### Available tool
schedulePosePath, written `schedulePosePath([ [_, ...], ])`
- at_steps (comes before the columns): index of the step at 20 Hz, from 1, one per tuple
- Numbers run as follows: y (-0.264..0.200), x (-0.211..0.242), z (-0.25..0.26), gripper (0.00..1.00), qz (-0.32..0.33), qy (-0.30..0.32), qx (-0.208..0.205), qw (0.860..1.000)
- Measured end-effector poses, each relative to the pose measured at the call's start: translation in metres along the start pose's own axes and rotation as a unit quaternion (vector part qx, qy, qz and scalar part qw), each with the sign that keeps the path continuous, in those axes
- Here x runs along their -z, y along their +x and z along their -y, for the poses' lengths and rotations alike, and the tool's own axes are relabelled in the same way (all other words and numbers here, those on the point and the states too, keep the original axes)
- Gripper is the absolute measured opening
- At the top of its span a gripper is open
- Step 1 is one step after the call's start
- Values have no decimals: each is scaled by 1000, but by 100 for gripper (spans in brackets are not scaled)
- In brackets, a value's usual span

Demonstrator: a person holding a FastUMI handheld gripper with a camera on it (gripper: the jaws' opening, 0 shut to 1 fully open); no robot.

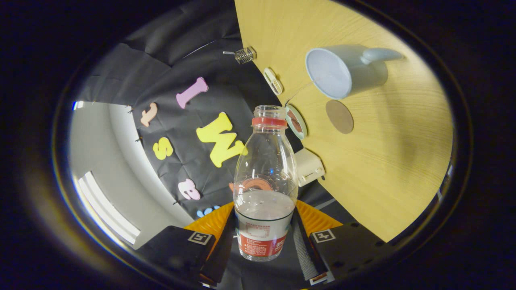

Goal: Take the bottle from table, then pour the juice into the cup, finally place the bottle on the coaster

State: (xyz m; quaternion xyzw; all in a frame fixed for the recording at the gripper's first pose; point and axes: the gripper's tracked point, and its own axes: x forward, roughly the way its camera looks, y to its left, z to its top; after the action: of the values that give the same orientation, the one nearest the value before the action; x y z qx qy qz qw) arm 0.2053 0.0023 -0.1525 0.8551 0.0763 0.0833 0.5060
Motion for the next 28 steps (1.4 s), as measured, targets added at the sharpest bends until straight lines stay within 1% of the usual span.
schedulePosePath([
  [11, 6, 19, -41, 76, -4, 18, -24, 1000],
  [16, 7, 12, -43, 76, 4, 19, -23, 1000],
  [19, 9, 2, -31, 76, 12, 15, -12, 1000],
  [22, 9, -9, -13, 77, 20, -8, 9, 1000],
  [24, 9, -16, -7, 77, 24, -35, 17, 999],
  [26, 11, -21, -1, 77, 25, -72, 27, 997],
  [28, 10, -29, -1, 76, 30, -124, 35, 991],
])
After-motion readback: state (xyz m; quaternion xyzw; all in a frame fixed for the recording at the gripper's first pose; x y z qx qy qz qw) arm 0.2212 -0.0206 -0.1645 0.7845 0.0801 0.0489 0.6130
